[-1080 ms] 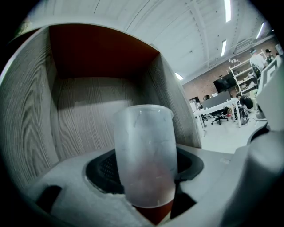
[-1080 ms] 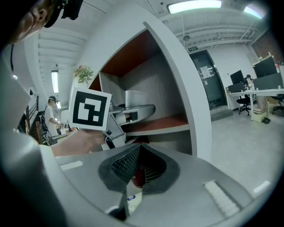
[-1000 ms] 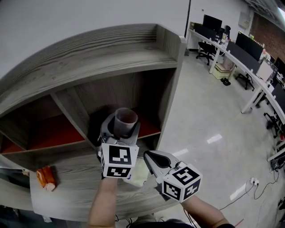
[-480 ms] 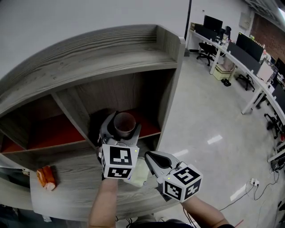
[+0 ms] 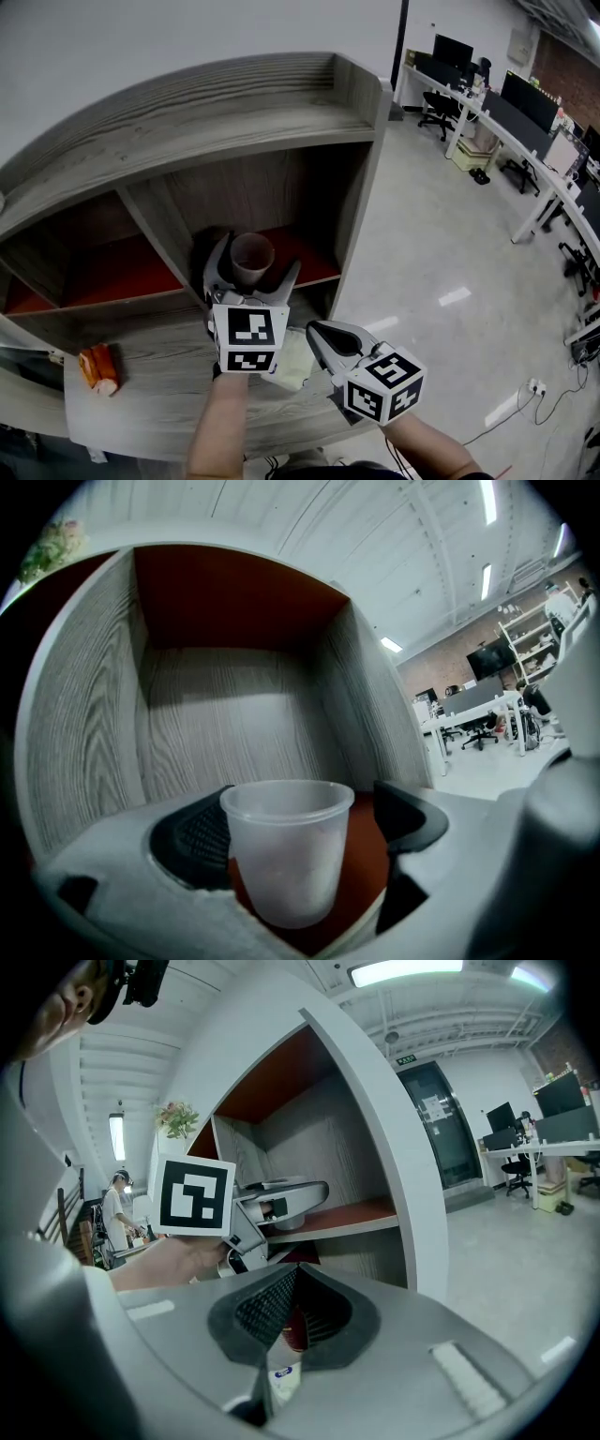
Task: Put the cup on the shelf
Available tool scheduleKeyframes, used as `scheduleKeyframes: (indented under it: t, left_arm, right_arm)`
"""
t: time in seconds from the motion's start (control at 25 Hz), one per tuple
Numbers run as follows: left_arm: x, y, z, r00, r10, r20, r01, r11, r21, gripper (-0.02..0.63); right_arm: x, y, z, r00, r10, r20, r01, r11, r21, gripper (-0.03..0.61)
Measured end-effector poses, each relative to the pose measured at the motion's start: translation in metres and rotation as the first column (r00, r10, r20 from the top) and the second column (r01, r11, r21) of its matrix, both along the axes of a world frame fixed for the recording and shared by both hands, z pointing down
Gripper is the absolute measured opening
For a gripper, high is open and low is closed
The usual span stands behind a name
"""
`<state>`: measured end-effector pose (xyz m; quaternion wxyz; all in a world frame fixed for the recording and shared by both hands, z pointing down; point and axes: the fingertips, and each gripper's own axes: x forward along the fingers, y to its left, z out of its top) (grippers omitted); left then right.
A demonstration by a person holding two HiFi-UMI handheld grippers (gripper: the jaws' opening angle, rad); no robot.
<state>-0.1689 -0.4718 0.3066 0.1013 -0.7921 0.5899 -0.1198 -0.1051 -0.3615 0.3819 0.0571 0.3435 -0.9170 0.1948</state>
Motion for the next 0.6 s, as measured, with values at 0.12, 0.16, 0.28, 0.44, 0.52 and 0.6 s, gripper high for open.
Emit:
scheduleKeyframes:
  t: [0.12,0.16,0.28,0.44,0.52,0.6]
  left_arm:
    - [0.002,-0.002,0.006,1.000,0.007,0.017,-0.006,0.999,-0.035,0.454]
    - [0.002,-0.003,0.008,1.000,0.009,0.017,-0.008,0.999,-0.051,0.454]
    - [-0.002,-0.002,0.010,1.000,-0.020,-0.022,0.018,0.994,-0.105,0.449]
    - [-0.009,-0.002,0.008,0.990,-0.076,-0.115,0.059,0.988,-0.146,0.472]
    - [-0.010,-0.004,0.010,0.988,-0.093,-0.120,0.073,0.984,-0.163,0.501]
    - [-0.006,-0.004,0.017,0.993,-0.089,-0.079,0.072,0.978,-0.198,0.517]
  right_arm:
    - [0.002,0.005,-0.001,1.000,-0.001,0.001,0.001,1.000,0.000,0.000]
    - [0.003,0.007,-0.002,1.000,0.000,0.001,0.000,1.000,0.000,0.002]
    - [0.007,0.012,-0.004,1.000,0.001,0.008,-0.001,1.000,0.001,0.000]
    - [0.011,0.018,-0.007,1.000,0.002,0.027,-0.002,1.000,0.002,0.002]
    - [0.011,0.022,-0.008,0.999,-0.002,0.034,0.002,1.000,0.003,0.002]
    - [0.011,0.027,-0.010,0.999,-0.007,0.040,0.006,1.000,0.006,0.002]
